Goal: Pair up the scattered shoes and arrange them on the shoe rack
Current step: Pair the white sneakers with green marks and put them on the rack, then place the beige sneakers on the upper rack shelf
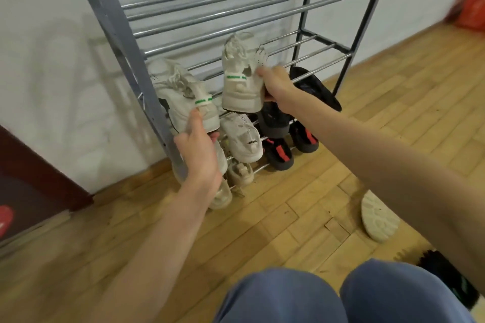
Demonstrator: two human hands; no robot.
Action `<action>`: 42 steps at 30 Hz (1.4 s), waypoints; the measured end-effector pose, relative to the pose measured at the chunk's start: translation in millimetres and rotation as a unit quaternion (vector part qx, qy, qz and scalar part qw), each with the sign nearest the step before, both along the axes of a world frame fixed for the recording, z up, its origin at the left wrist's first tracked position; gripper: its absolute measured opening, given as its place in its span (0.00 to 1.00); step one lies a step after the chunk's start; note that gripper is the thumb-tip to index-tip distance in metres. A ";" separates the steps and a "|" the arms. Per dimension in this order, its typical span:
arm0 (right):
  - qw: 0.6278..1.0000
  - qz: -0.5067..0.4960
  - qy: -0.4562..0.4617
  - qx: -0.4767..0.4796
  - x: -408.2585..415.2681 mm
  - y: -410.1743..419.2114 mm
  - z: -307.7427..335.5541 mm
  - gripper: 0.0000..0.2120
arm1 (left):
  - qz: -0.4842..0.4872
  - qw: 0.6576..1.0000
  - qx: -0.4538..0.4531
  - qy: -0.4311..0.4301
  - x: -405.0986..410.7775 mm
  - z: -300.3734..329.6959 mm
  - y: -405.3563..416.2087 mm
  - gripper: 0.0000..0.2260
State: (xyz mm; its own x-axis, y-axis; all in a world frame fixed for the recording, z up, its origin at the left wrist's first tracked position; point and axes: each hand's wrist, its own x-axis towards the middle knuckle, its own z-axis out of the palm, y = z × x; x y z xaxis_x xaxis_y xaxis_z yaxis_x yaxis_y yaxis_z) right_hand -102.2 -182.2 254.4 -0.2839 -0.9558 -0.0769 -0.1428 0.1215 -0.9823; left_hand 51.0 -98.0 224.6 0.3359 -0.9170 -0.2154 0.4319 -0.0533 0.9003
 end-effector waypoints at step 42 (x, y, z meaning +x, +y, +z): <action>0.916 -0.116 0.212 0.320 -291.1 325.2 -223.8 0.29 | -0.591 0.694 0.028 -0.411 -285.7 -137.2 57.0 0.08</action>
